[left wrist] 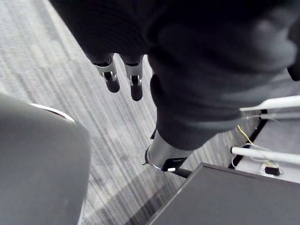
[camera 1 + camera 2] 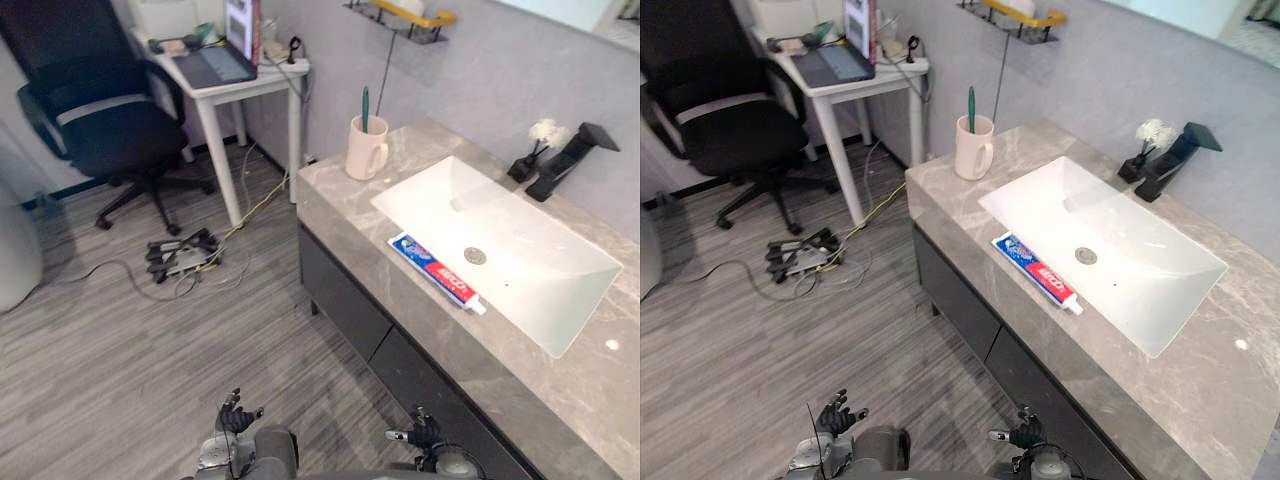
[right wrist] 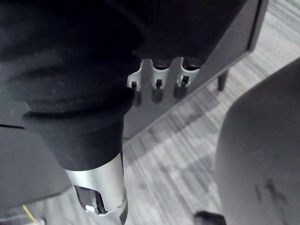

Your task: Organize washtable

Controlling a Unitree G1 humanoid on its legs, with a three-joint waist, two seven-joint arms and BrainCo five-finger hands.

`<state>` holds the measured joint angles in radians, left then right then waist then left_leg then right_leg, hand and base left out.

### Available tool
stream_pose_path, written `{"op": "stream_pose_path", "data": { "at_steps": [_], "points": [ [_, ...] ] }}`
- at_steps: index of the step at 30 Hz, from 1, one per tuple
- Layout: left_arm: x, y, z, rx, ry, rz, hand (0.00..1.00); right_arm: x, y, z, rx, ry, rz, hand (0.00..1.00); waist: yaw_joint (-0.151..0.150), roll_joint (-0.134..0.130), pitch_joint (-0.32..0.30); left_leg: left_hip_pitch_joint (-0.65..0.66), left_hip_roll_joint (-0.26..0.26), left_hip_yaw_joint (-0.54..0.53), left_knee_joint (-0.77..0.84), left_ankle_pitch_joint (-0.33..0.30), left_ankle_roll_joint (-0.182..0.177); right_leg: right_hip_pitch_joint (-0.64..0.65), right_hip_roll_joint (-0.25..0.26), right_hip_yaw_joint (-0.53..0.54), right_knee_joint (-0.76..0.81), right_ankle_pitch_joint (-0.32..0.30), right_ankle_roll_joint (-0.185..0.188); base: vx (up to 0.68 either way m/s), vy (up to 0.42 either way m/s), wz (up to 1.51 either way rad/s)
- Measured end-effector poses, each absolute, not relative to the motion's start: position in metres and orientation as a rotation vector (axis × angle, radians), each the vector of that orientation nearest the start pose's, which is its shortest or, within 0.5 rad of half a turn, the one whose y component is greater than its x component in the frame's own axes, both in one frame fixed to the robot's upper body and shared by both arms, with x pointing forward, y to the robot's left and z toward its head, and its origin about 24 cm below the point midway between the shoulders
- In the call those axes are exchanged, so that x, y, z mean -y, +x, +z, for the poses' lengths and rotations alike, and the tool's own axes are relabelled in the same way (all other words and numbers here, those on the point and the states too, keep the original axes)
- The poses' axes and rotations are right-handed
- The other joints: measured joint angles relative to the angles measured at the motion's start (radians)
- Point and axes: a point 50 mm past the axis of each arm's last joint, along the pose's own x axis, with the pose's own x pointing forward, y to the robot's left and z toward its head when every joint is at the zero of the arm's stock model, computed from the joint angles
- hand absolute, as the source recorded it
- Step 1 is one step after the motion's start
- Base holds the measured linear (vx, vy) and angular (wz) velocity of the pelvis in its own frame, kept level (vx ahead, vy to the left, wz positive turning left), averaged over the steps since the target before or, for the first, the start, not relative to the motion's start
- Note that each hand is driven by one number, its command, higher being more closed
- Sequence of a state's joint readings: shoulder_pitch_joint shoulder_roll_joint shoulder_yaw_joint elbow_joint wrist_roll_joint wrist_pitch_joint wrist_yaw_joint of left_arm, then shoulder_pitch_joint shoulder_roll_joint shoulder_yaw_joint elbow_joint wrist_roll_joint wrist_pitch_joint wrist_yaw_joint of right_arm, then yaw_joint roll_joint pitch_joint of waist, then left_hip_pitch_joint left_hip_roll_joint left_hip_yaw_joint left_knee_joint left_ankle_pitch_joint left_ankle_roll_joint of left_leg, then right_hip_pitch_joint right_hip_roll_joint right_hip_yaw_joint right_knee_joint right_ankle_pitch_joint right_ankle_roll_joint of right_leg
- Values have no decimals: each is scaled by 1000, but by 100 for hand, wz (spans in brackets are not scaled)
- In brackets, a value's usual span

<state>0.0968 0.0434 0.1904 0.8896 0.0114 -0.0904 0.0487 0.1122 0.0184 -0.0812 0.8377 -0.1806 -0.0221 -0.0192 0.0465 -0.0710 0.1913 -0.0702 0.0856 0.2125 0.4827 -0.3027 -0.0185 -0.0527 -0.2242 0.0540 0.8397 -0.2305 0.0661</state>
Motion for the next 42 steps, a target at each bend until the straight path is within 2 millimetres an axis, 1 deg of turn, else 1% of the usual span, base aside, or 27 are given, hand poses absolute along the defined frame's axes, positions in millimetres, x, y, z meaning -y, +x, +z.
{"op": "stream_pose_path", "data": {
  "at_steps": [2, 4, 5, 7, 8, 9, 11, 12, 13, 14, 15, 16, 17, 19, 20, 21, 22, 24, 29, 31, 32, 33, 35, 36, 38, 39, 42],
  "points": [
    [-199, 119, -146, -921, -3, 258, 0, 162, 131, -142, -912, -140, -19, 0, -17, 6, 0, 128, -2, 62, -84, -15, 8, -66, -39, -194, 74, -38, -35, 266, 187, -77],
    [-199, 114, -149, -945, 9, 246, 0, 163, 134, -142, -908, -155, -8, 0, -33, 10, -2, 178, 3, 93, -142, 0, 5, -87, -14, -303, -29, -56, -33, 287, 88, -37],
    [-198, 114, -150, -954, 18, 230, 0, 164, 136, -143, -911, -175, 6, 0, -37, 17, -2, 199, 3, 117, -170, 7, 2, -100, 7, -382, -154, -52, -38, 344, 32, -44],
    [-194, 117, -150, -960, 28, 206, 0, 167, 138, -144, -925, -187, 12, 0, -34, 28, 0, 220, 3, 135, -176, 6, -1, -109, 62, -472, -353, -6, -70, 456, 0, -44],
    [-188, 120, -152, -975, 46, 165, 0, 169, 140, -144, -955, -194, 111, 0, -37, 60, 6, 223, 24, 117, -171, 3, -10, -79, 116, -448, -441, 82, -120, 399, 8, -46],
    [-182, 125, -151, -964, 59, 131, 0, 167, 143, -144, -964, -205, 174, 0, -24, 78, 10, 215, 33, 90, -150, 18, -25, -51, 141, -462, -496, 124, -139, 360, 18, -44],
    [-176, 128, -150, -958, 58, 107, 0, 168, 144, -144, -986, -203, 222, 0, -28, 96, 16, 210, 35, 57, -98, 37, -39, -15, 142, -467, -540, 115, -124, 289, -16, -34],
    [-171, 132, -149, -947, 49, 95, 0, 169, 146, -143, -996, -204, 237, 0, -27, 106, 20, 180, 39, 35, 3, 48, -57, 11, 142, -468, -556, 111, -113, 183, -8, -19],
    [-170, 135, -149, -941, 51, 86, 0, 170, 146, -144, -1004, -206, 238, 0, -23, 108, 21, 158, 43, 27, 66, 60, -76, 24, 144, -466, -562, 108, -107, 111, 27, -21],
    [-165, 138, -147, -927, 38, 76, 0, 172, 145, -144, -1012, -215, 238, 0, -17, 119, 27, 111, 59, 18, 203, 94, -118, 53, 146, -451, -573, 103, -103, 50, 102, -40],
    [-168, 139, -146, -915, 44, 81, 0, 172, 144, -145, -1018, -210, 234, 0, -3, 118, 34, 58, 72, 11, 333, 132, -113, 72, 134, -414, -583, 98, -102, 24, 155, -49],
    [-169, 138, -146, -914, 44, 84, 0, 173, 143, -145, -1021, -210, 227, 0, 2, 115, 37, 51, 74, 6, 350, 101, -91, 81, 134, -399, -584, 94, -95, -5, 220, -57],
    [-170, 135, -146, -912, 47, 88, 0, 174, 143, -145, -1018, -215, 208, 0, -3, 116, 37, 44, 74, -22, 302, 27, -58, 90, 134, -366, -584, 86, -75, -18, 160, -44],
    [-173, 130, -147, -917, 48, 100, 0, 176, 143, -145, -996, -222, 139, 0, -4, 115, 36, 47, 62, -121, 140, -4, -28, 77, 139, -308, -580, 86, -41, -68, 210, -67],
    [-172, 128, -147, -913, 39, 113, 0, 179, 142, -144, -971, -222, 72, 0, 0, 133, 21, 54, 56, -230, -7, -14, -43, 44, 163, -264, -565, 90, -26, -90, 258, -93],
    [-171, 126, -147, -917, 18, 132, 0, 180, 143, -143, -957, -219, 42, 0, 0, 145, 15, 55, 55, -252, -27, -5, -67, 25, 171, -236, -554, 98, -14, -52, 313, -116],
    [-176, 120, -149, -933, 14, 166, 0, 179, 142, -143, -945, -203, -17, 0, -6, 120, -6, 60, 9, -244, -73, -15, -64, 6, 161, -175, -555, 110, -4, 5, 244, -90],
    [-181, 118, -149, -931, 22, 178, 0, 178, 132, -146, -961, -186, -39, 0, -12, 83, -18, 96, -36, -215, -116, -17, -60, 3, 142, -127, -539, 109, -7, 73, 208, -75],
    [-176, 115, -150, -942, 9, 186, 0, 180, 128, -145, -952, -185, -68, 0, -7, 93, -34, 148, -39, -39, -140, -20, -47, -43, 164, 42, -540, 133, 24, 74, 180, -101],
    [-176, 114, -151, -947, 9, 188, 0, 179, 133, -143, -940, -187, -66, 0, -7, 89, -37, 160, -32, 19, -149, -14, -24, -65, 174, 66, -523, 145, 15, 85, 93, -99],
    [-175, 113, -151, -951, 8, 189, 0, 180, 135, -143, -936, -190, -65, 0, -8, 95, -37, 178, -21, 71, -157, -10, -5, -94, 168, 21, -502, 155, -6, 153, 76, -116],
    [-175, 113, -151, -951, 3, 195, 0, 179, 135, -143, -936, -197, -60, 0, -6, 100, -36, 191, -14, 113, -156, -9, -1, -108, 141, -97, -466, 150, -37, 157, 45, -99],
    [-176, 111, -152, -960, 1, 202, 0, 179, 134, -143, -940, -205, -56, 0, -7, 100, -36, 219, -14, 146, -153, -11, 1, -107, 83, -290, -403, 109, -88, 116, -29, -65],
    [-176, 110, -153, -966, 0, 203, 0, 179, 132, -144, -944, -205, -57, 0, -10, 100, -37, 238, -15, 146, -163, -11, 1, -94, 61, -371, -383, 92, -98, 107, -80, -40],
    [-172, 110, -154, -972, -8, 198, 0, 181, 130, -144, -948, -208, -61, 0, -7, 97, -44, 270, -15, 132, -194, -11, 2, -71, 75, -388, -412, 85, -78, 87, -50, -11],
    [-172, 109, -155, -978, -9, 199, 0, 183, 130, -145, -953, -212, -69, 0, -6, 112, -50, 269, -12, 102, -209, -6, -2, -60, 100, -387, -455, 98, -70, 107, -27, -1],
    [-171, 111, -154, -972, -14, 198, 0, 186, 126, -148, -983, -208, -77, 0, 3, 114, -52, 235, -5, 42, -208, 54, -5, -18, 128, -388, -587, 159, -70, 66, -97, -4]
  ]
}}
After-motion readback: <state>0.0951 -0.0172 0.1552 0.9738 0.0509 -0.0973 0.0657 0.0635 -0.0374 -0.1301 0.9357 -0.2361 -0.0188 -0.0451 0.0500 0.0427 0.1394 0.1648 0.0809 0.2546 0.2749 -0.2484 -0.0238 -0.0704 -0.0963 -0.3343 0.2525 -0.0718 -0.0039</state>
